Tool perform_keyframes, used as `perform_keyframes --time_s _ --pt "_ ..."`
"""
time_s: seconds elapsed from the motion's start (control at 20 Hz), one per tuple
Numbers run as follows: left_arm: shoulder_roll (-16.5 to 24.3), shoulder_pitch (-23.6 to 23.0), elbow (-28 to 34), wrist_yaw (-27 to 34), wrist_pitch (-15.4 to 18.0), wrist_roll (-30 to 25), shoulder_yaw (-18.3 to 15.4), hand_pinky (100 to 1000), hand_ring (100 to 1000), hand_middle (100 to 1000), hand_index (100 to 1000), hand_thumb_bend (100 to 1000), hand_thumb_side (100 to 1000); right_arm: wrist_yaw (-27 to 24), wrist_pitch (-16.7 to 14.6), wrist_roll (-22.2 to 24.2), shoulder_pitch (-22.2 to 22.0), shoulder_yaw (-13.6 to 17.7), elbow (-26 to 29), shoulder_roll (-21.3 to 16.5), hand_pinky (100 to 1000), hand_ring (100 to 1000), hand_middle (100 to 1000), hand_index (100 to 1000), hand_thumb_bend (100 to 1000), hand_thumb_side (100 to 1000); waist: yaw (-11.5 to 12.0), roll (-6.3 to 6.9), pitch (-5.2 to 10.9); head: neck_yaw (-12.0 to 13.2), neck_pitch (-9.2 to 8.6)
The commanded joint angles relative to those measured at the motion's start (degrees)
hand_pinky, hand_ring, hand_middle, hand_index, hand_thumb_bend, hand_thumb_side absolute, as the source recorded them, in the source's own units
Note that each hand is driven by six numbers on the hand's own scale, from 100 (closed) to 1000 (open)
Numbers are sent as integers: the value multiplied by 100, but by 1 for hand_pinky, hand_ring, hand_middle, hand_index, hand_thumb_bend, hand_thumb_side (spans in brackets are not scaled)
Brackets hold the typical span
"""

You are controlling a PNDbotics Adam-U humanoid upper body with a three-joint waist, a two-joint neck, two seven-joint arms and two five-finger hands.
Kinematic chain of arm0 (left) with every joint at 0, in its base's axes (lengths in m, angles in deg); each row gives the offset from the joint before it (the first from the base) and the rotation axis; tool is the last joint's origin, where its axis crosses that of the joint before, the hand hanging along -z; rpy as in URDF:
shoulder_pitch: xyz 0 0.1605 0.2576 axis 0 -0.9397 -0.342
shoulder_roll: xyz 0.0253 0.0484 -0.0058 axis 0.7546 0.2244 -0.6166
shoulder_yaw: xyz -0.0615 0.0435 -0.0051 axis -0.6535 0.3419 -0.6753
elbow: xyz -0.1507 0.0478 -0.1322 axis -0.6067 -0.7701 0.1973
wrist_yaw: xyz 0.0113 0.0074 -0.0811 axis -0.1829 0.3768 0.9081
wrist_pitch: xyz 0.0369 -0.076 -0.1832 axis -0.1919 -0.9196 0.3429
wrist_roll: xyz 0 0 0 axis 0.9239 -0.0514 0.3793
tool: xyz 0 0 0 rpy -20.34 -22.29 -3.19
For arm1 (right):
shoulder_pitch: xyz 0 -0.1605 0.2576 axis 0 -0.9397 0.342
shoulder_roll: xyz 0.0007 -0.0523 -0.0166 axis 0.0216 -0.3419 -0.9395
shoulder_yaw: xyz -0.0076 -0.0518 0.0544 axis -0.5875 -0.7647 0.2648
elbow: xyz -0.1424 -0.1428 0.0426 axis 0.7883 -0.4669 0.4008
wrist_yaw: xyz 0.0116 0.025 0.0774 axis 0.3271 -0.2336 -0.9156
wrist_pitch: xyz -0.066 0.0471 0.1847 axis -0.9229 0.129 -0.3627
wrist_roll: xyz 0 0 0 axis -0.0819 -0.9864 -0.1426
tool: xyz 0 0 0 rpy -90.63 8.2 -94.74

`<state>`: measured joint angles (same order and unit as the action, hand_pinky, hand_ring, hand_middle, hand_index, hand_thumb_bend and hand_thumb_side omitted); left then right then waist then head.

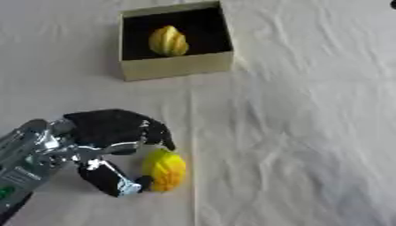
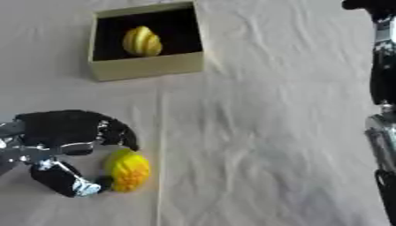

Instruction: Pick up objects on the table and place them in the box.

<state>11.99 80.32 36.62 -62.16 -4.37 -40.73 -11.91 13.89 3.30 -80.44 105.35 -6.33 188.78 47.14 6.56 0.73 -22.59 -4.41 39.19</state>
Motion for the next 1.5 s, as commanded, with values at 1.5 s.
perform_keyframes --time_s 1.5 --pt "617 848 938 483 -316 1389 -1678 724 754 687 721 100 100 14 40 -129 -69 70 98 -79 860 643 691 776 100 600 97 30 123 -131 -106"
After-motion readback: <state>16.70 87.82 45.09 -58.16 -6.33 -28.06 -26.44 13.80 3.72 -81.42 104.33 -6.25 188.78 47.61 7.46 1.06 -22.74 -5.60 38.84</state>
